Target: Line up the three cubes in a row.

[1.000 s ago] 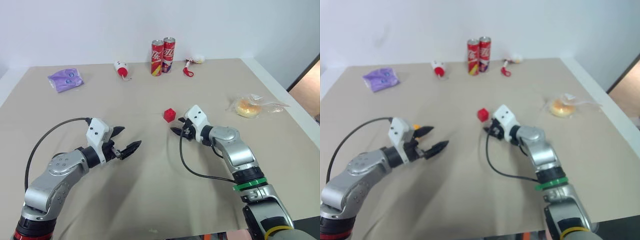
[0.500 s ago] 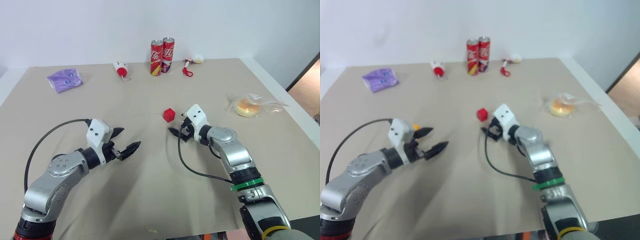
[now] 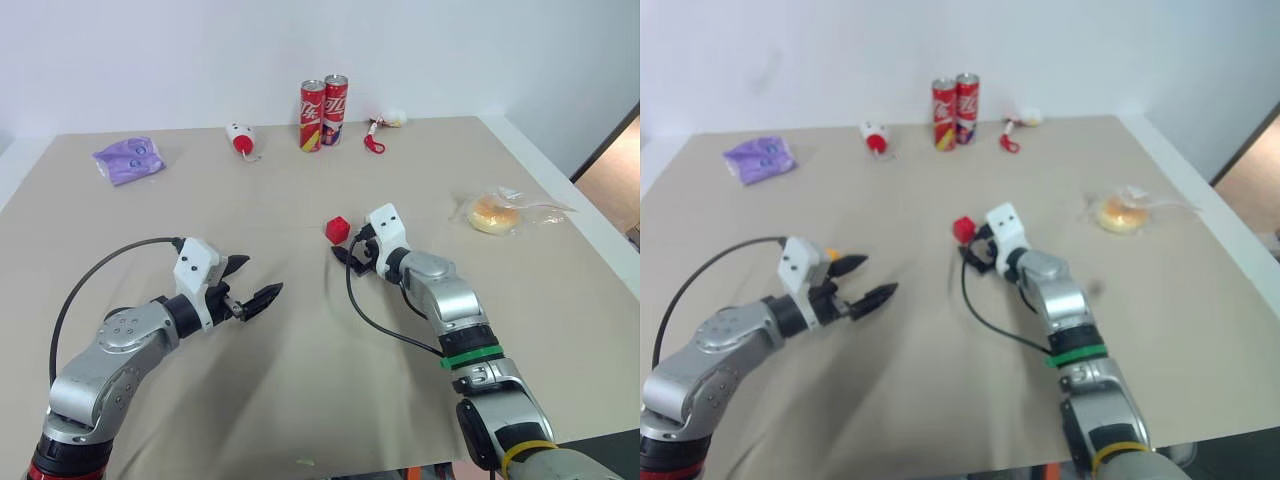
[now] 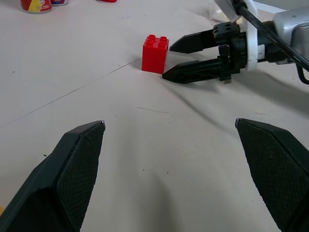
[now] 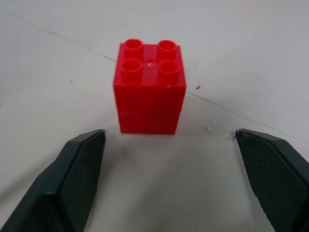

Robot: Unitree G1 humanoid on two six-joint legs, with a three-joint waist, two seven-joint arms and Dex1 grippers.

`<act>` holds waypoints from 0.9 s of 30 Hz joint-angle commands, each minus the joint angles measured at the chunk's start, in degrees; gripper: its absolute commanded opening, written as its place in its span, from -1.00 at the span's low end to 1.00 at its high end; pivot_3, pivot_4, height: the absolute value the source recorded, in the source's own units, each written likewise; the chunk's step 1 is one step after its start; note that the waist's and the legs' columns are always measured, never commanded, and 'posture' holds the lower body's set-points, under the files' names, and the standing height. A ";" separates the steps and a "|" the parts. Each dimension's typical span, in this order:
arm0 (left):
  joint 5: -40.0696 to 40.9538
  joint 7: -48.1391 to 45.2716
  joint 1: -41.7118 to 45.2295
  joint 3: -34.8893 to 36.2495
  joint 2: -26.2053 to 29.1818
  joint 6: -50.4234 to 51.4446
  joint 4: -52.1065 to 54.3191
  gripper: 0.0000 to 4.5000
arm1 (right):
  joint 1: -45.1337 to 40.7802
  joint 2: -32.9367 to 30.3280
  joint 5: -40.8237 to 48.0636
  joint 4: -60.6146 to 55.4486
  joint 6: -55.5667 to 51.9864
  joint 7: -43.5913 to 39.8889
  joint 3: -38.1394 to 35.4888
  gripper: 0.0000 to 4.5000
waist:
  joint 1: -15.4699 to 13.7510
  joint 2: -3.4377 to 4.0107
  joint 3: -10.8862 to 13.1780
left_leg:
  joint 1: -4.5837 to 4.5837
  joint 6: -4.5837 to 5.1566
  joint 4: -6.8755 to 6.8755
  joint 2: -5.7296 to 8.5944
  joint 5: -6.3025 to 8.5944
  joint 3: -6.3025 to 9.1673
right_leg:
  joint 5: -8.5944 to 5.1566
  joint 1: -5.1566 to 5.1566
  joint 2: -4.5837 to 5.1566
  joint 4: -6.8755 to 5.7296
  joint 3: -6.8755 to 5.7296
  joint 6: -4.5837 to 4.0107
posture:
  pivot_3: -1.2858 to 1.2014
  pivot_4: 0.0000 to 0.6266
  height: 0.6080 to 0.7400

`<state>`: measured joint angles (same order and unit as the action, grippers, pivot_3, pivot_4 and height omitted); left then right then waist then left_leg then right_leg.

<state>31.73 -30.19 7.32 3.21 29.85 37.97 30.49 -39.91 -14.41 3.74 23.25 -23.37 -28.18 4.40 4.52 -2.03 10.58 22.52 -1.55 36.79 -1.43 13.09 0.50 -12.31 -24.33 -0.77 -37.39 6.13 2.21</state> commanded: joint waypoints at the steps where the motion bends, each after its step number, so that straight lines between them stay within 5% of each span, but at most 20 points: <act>1: 0.41 0.37 1.23 0.37 -0.08 -0.14 1.96 1.00 | -2.87 1.66 0.52 1.63 1.84 0.95 -0.74 0.99 | 0.11 0.00 0.00 | 0.00 0.00 0.00 0.00 0.00 0.00 | 0.01 0.00 0.00 0.00 0.00 0.00 | 0.03 -0.52 1.00; 7: 0.12 0.96 1.59 0.39 -0.24 -0.25 1.63 1.00 | -4.52 2.65 -0.40 4.86 4.31 0.33 0.21 0.99 | 0.11 0.00 0.00 | 0.02 0.00 -0.02 0.00 0.00 0.00 | 0.00 0.00 0.02 0.02 0.00 0.00 | 0.03 -0.52 1.00; 17: -0.92 1.34 0.98 1.09 -0.27 -2.42 0.75 1.00 | -6.76 1.98 -1.06 9.69 7.94 -1.17 -0.12 -0.45 | 0.12 0.00 0.00 | 0.02 0.00 -0.02 0.00 0.00 0.00 | 0.01 0.00 0.01 0.04 0.01 0.00 | 0.03 -0.52 1.00; 23: -1.03 -6.33 0.35 0.44 1.94 -7.71 -2.00 1.00 | -7.80 -0.21 -1.51 10.89 11.38 -6.11 0.60 -0.46 | 0.12 0.00 0.00 | 0.02 0.00 -0.04 0.01 0.00 -0.01 | 0.01 -0.01 0.02 0.05 0.01 -0.01 | 0.03 -0.52 1.00; 27: 2.37 -14.10 0.81 1.84 4.85 -8.88 -3.48 1.00 | -7.04 -6.18 3.23 7.91 13.36 -21.20 -0.48 -0.46 | 0.12 0.01 0.01 | 0.04 0.00 -0.09 0.01 0.00 -0.02 | -0.01 -0.04 0.02 0.09 0.00 -0.01 | 0.03 -0.52 1.00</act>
<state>32.01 -40.96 7.54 3.18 33.54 30.57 26.79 -45.81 -18.23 4.01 34.78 -11.36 -42.33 4.83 4.64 -2.02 10.59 22.57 -1.55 36.70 -1.41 13.09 0.47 -12.32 -24.37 -0.73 -37.29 6.13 2.20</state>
